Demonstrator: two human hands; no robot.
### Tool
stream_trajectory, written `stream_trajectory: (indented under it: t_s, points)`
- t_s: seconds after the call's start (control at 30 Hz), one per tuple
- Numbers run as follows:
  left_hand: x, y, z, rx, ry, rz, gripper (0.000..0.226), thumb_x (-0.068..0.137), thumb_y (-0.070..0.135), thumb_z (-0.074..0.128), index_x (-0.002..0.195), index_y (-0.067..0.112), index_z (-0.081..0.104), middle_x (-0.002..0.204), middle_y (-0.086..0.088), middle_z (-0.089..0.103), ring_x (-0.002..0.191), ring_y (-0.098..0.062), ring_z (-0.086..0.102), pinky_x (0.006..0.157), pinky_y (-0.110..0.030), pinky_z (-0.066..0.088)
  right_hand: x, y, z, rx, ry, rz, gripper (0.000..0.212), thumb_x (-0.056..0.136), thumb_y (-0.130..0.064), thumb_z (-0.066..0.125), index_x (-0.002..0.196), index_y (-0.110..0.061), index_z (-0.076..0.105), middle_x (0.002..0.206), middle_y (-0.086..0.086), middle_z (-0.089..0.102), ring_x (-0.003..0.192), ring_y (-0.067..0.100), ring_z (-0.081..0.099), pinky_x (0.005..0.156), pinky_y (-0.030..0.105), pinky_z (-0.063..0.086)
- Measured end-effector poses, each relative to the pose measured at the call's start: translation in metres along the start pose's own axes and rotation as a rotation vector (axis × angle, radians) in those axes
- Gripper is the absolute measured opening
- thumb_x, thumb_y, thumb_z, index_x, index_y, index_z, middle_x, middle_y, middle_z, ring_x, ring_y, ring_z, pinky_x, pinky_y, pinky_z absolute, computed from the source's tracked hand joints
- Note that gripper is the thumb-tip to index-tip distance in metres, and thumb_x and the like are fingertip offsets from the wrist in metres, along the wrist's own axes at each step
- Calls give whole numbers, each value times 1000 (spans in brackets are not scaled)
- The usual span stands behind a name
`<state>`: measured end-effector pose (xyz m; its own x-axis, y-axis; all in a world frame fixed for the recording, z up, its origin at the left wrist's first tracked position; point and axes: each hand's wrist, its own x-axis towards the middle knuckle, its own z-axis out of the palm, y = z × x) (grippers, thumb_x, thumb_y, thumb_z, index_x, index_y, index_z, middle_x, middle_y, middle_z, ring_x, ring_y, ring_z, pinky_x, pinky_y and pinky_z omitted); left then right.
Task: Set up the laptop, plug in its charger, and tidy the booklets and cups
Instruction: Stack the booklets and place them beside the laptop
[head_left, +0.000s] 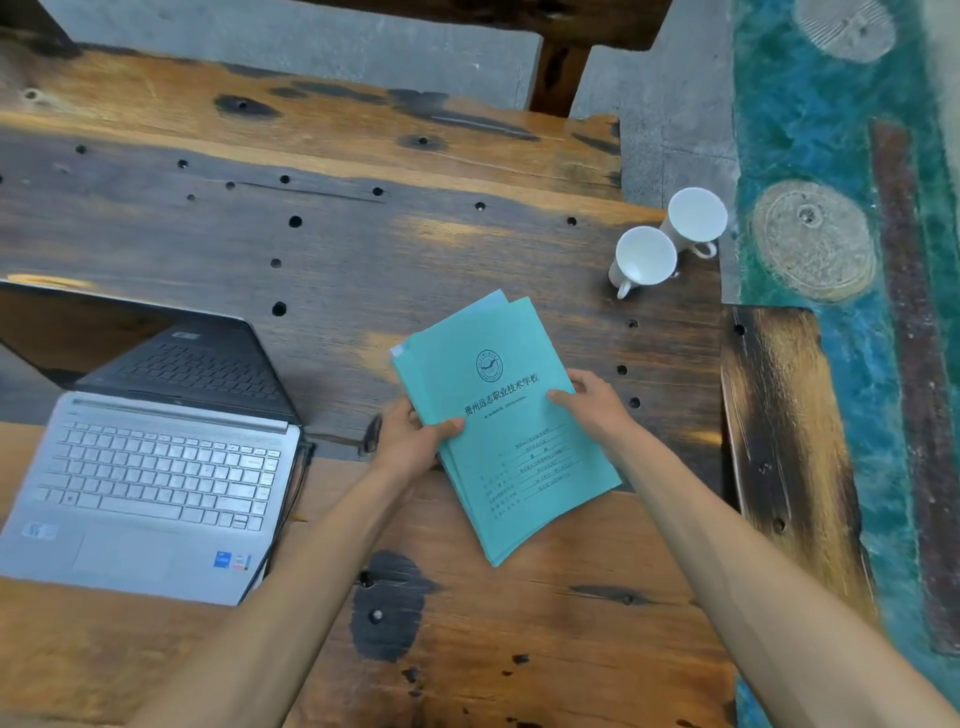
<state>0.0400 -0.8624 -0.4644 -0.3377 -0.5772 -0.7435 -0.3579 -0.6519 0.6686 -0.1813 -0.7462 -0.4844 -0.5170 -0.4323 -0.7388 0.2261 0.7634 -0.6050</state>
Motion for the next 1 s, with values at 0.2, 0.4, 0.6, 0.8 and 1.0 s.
stream_trajectory:
  t_s: [0.2,0.4,0.6,0.8,1.0]
  points:
    - [-47,11,-6,140,-206,276,42,82,-3,77,114,20,63,111,-4,77,103,-26,73,70,-32,61,-40,24,-25,26,29,-49,82,78,-34,87,145,-19,43,139,-1,56,119,19,61,96,40,53]
    - [-104,17,-31,303,-435,438,56,79,-6,78,109,41,70,113,14,75,106,-7,71,89,-23,57,-107,34,-56,162,-142,-320,84,60,-22,98,134,-20,56,131,-3,69,126,15,61,108,41,50]
    - [-146,-5,-62,238,-365,455,50,78,-11,76,115,20,65,111,5,78,106,-14,72,89,-22,57,-193,55,-45,58,-105,-467,38,78,-11,86,112,-20,71,110,-9,78,104,9,72,89,27,59]
    - [-178,-48,-102,182,-326,392,50,82,-14,71,128,-1,57,120,-13,74,113,-29,69,93,-35,57,-254,92,1,166,-37,-505,27,78,4,81,98,-14,75,95,-12,80,91,3,73,80,16,55]
    - [-196,-86,-133,192,-307,375,49,82,-17,69,126,2,58,120,-8,75,113,-22,70,89,-23,56,-276,141,40,193,22,-477,29,76,-5,86,94,-25,76,95,-14,80,93,3,74,79,15,55]
